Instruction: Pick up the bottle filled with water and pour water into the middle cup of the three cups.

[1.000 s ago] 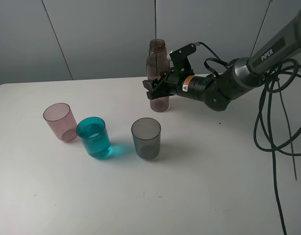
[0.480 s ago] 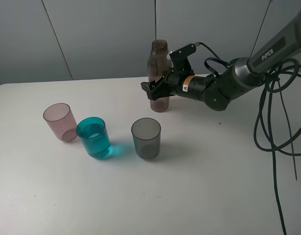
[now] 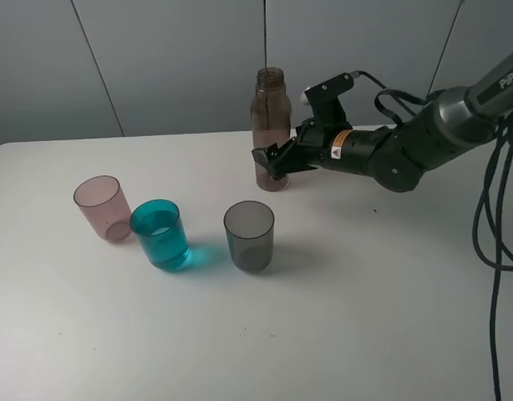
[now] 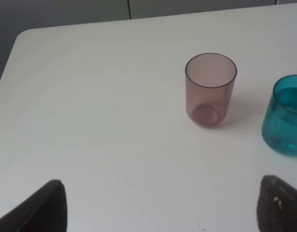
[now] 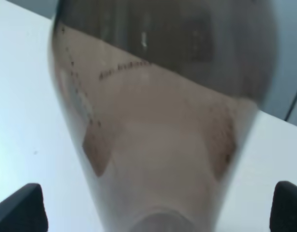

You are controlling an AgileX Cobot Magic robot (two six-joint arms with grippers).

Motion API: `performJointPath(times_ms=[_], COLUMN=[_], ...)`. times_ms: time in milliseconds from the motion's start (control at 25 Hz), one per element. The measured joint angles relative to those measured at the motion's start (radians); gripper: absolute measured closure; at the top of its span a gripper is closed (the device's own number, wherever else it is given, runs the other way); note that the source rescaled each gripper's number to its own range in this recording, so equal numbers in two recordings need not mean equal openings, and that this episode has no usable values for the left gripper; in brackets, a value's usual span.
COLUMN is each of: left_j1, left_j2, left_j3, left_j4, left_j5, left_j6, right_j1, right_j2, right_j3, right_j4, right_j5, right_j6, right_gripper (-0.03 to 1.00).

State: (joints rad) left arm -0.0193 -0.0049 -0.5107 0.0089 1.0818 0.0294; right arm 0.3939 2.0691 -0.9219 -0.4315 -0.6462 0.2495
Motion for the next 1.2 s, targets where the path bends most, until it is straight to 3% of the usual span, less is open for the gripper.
performJointPath(times_ms=[120, 200, 520, 720, 1000, 1080, 1200], left_j1=[0.000, 0.000, 0.000, 0.000, 0.000, 0.000, 0.000], left_j2=[0.000, 0.000, 0.000, 0.000, 0.000, 0.000, 0.000], left_j3=[0.000, 0.000, 0.000, 0.000, 0.000, 0.000, 0.000], left_j4=[0.000, 0.000, 0.000, 0.000, 0.000, 0.000, 0.000], left_j5=[0.000, 0.000, 0.000, 0.000, 0.000, 0.000, 0.000], left_j6=[0.000, 0.000, 0.000, 0.000, 0.000, 0.000, 0.000], right_j1=[-0.028, -0.045, -0.056, -0.049, -0.036, -0.036, -0.036], right_j2=[-0.091, -0.183, -0.667, -1.018, -1.431, -1.528, -1.665], right_j3=[0.091, 0.132, 0.122, 0.121, 0.134, 0.162, 0.223], right_j4=[0.003, 0.006, 0.056, 0.192, 0.371, 0.373, 0.375], right_j5=[0.025, 0.096, 0.616, 0.959, 1.476, 1.578, 1.656], right_j6=[0.000, 0.000, -0.002, -0.013, -0.131, -0.137, -0.156], right_gripper=[-0.03, -0.03, -0.03, -0.03, -0.03, -0.03, -0.03])
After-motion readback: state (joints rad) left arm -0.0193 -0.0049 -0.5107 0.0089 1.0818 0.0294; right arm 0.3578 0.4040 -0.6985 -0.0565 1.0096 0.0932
